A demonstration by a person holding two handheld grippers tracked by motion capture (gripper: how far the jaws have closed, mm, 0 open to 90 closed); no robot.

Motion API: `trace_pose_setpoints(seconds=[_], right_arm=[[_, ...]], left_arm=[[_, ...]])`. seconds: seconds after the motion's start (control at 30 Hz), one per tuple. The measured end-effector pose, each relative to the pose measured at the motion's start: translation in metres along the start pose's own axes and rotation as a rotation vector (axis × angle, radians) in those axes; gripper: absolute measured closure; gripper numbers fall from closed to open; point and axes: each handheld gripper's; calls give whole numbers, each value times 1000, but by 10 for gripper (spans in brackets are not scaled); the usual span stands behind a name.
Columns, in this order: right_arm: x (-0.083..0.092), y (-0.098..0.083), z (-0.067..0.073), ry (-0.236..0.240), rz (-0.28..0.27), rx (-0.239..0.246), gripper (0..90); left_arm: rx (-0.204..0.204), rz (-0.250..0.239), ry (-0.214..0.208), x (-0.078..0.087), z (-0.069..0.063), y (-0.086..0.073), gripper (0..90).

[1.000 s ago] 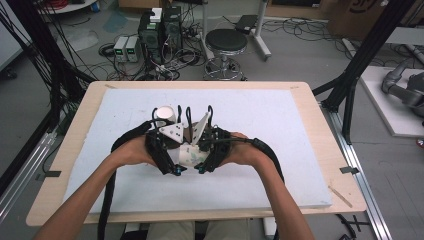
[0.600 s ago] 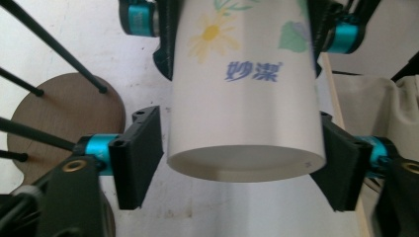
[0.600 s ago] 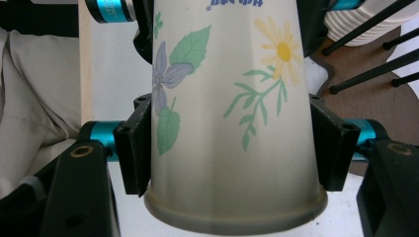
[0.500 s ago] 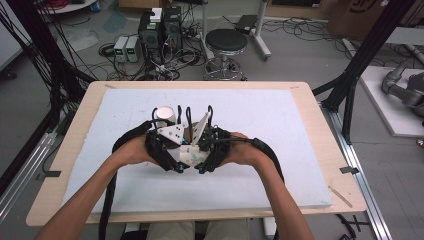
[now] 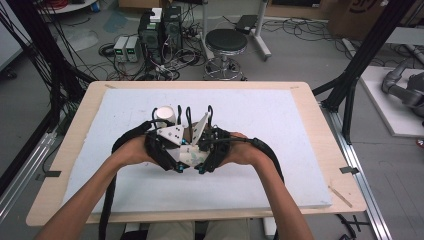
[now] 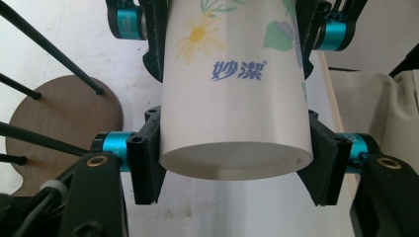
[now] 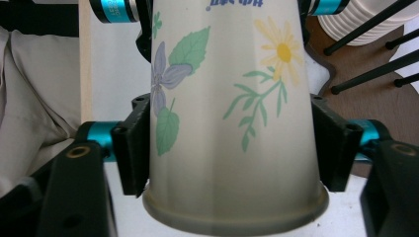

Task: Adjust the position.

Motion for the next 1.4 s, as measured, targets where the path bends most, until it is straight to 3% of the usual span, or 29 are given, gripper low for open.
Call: trace_pose_setpoints(seconds=[0.23,0.6,0.9,0.97,1.0,1.03,1.13,1.33,1.4], right_arm=[[-1,-2,0,13,-22,5,174],[15,-8,-3,6,-129,-1,175],[20,-10,-1,-4,-157,-5,175],[21,-10,0,-3,-182,-8,175],[23,-12,1,1,-224,-8,175],[23,-12,1,1,-224,-8,175],[24,-17,1,-1,-271,-22,175],[28,-25,1,-14,-324,-41,174],[29,-31,1,-9,-364,-55,174]], left_arm=[[-6,-4,10,-1,-3,2,364],[-7,18,-2,-6,-4,0,364],[-2,12,-4,-7,-5,-2,364],[1,-1,-3,-6,-5,-5,363],[15,-32,1,-5,-5,-8,363],[15,-32,1,-5,-5,-8,363],[37,-101,6,-3,-6,-15,363],[66,-183,14,3,-9,-29,363],[84,-212,21,4,-9,-35,363]])
Point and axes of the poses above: each handheld gripper's, and its own axes: x roughly backward along the jaws, y roughly out of its top, z roughly to its left, and after that the axes turned 5 degrees about z, right-handed
